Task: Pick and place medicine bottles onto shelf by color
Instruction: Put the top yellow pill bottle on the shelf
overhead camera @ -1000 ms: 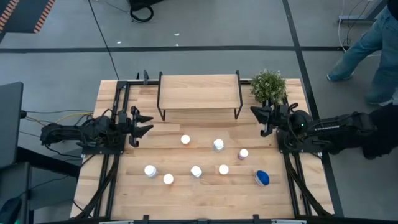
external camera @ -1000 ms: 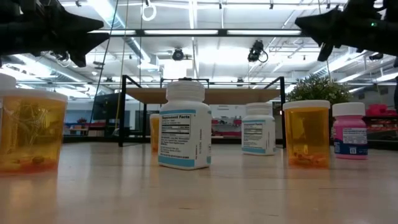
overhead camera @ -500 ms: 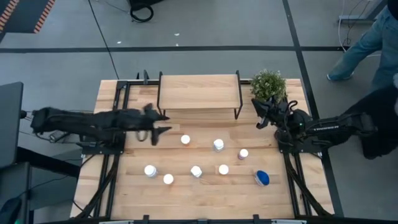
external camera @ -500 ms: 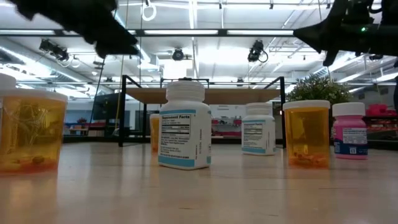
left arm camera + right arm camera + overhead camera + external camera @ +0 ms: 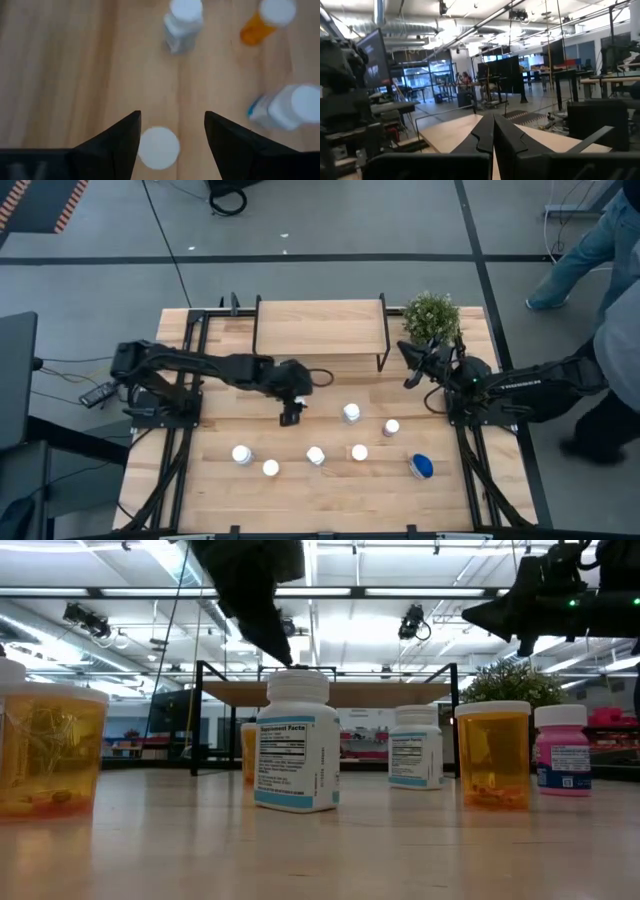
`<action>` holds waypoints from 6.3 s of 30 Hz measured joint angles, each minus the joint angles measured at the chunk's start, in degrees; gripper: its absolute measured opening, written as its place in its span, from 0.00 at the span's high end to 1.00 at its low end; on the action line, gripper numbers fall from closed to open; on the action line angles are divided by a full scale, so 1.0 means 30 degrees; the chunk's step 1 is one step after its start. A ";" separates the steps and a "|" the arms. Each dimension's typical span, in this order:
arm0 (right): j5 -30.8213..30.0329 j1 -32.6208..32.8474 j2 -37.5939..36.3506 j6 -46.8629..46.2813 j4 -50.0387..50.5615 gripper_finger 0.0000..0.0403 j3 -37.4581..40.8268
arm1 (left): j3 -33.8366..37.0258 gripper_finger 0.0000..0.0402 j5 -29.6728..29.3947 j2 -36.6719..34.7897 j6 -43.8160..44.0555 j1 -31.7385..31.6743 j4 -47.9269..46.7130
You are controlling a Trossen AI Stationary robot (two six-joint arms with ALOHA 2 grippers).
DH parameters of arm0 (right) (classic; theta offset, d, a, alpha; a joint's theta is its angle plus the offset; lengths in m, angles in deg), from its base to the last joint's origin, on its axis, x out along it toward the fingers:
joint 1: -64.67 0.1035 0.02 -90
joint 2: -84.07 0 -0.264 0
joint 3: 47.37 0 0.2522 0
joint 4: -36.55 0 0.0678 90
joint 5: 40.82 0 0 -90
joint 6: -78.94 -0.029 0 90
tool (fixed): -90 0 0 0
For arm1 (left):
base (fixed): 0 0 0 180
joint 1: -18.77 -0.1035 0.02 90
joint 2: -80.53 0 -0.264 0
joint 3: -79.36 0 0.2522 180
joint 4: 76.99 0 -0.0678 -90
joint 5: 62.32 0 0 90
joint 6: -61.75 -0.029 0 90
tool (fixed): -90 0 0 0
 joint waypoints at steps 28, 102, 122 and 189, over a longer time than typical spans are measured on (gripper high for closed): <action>-0.0131 0.0007 0.0210 0.0524 -0.0001 0.98 0.0000 | -0.1445 0.12 0.1246 0.5124 -0.0232 -0.0556 -0.2957; -0.0128 0.0007 0.0203 0.0300 -0.0004 0.98 0.0000 | -1.3259 0.50 -0.2990 0.2983 -0.2070 -0.5892 -1.4030; -0.0131 0.0000 0.0203 -0.0009 -0.0412 0.98 0.0000 | -1.4756 0.45 -0.0965 0.3605 -0.2648 -1.4486 -1.5375; -0.0124 0.0015 0.0206 0.0286 -0.1123 0.98 0.0000 | -2.1431 0.36 -0.1252 0.8808 -0.2453 -1.4304 -1.8444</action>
